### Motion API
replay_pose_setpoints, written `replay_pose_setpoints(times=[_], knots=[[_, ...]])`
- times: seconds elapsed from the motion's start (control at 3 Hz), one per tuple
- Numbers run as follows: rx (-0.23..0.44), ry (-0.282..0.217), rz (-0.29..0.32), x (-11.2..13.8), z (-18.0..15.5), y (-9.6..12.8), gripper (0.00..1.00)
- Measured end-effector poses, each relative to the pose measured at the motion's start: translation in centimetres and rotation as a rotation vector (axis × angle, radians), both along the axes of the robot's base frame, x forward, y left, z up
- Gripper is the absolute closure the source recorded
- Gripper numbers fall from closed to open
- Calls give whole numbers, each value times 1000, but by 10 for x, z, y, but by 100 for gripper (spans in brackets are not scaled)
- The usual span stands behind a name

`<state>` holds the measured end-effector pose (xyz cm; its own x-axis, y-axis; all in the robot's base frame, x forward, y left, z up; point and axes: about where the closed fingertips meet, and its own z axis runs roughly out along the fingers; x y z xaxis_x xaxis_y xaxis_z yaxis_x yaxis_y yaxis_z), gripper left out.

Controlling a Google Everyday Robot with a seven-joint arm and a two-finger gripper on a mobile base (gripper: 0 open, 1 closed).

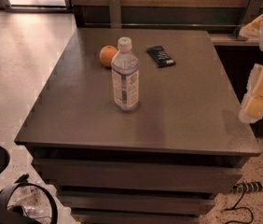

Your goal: Pick rxbar blueberry

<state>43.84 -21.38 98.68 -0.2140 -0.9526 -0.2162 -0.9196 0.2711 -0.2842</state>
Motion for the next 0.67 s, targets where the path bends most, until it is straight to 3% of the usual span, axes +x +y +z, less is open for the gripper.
replay_pose_setpoints(times=[0.33, 0.67], knots=[[0, -2, -1, 0, 1, 0, 0], [44, -36, -96, 30, 0, -13, 0]])
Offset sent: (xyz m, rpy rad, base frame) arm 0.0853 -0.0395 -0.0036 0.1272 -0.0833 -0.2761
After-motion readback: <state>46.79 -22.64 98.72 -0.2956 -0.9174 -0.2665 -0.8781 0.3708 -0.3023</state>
